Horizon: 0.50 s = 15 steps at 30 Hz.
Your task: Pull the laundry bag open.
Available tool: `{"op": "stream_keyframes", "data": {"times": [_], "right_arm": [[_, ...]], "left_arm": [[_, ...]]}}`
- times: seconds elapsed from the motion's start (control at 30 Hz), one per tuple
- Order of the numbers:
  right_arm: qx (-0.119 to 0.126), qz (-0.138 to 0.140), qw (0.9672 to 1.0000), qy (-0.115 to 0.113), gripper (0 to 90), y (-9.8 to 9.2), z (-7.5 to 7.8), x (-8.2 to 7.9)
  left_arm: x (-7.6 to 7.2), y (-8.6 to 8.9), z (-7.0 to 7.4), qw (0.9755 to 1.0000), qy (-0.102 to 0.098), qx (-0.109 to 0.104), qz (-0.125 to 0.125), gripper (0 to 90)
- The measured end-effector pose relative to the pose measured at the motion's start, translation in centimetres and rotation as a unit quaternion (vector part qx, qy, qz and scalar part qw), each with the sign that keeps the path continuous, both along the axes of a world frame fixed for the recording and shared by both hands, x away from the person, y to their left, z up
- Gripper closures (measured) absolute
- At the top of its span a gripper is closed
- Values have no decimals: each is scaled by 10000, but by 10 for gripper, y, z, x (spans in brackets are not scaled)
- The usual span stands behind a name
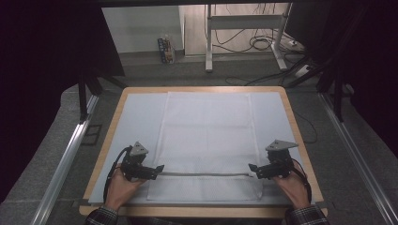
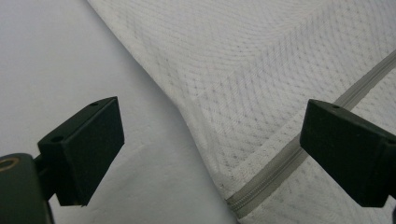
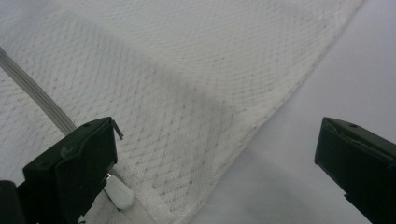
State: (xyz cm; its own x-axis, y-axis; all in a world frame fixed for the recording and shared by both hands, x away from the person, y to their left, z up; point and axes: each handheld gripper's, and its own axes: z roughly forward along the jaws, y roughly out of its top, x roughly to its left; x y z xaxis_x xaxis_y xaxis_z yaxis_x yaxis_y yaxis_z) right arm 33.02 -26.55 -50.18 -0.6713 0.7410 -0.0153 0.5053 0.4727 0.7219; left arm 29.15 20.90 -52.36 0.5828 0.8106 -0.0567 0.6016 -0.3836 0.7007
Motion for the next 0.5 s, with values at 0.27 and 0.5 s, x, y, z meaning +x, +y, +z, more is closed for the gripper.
{"op": "stream_keyframes", "data": {"times": [0.27,0.5], "right_arm": [[-32,214,9998,22,0,1,2,-4],[-20,432,9989,152,1,0,4,-13]], "left_arm": [[-1,-2,0,9999,-62,149,-22,68],[-1,-3,-1,9998,-73,208,-37,68]]}}
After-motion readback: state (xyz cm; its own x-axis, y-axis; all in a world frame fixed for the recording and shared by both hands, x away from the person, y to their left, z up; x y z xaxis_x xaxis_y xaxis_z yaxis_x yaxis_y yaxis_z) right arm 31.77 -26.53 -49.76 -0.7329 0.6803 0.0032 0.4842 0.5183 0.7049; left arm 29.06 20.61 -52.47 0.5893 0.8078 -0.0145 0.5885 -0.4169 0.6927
